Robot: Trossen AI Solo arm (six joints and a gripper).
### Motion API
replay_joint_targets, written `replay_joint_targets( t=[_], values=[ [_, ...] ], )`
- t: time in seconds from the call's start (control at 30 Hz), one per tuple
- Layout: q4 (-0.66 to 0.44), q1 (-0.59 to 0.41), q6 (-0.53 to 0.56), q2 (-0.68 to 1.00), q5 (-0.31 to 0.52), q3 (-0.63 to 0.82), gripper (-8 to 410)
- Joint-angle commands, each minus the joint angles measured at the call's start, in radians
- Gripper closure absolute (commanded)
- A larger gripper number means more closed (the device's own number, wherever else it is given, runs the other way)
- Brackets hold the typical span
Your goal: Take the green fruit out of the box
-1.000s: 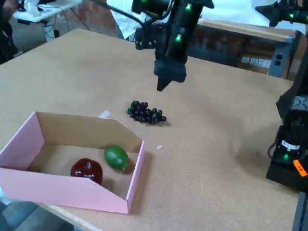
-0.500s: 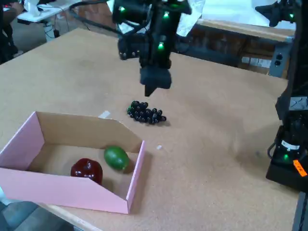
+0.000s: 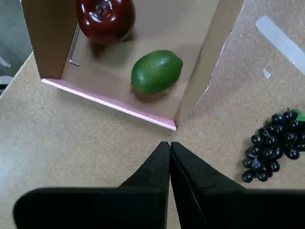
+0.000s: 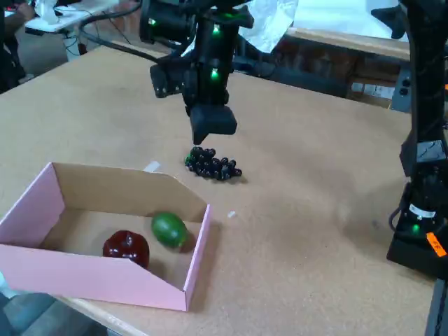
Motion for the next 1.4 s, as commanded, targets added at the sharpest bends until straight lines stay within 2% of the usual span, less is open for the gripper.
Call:
replay_joint_targets(
  t=[0.0,0.2,0.47,0.77,1.0,1.37],
  values=[
    [0.02,0.0,-0.049,0.008,0.024,0.0,402],
    [0.07,0.002,-0.119,0.02,0.053,0.0,402],
    [0.135,0.015,-0.3,0.024,0.109,0.001,402],
    [0.141,0.037,-0.658,0.024,0.112,0.0,402],
    [0.154,0.043,-0.837,0.047,0.113,0.0,402],
    [0.179,0.052,-0.977,0.085,0.108,0.0,402]
  ],
)
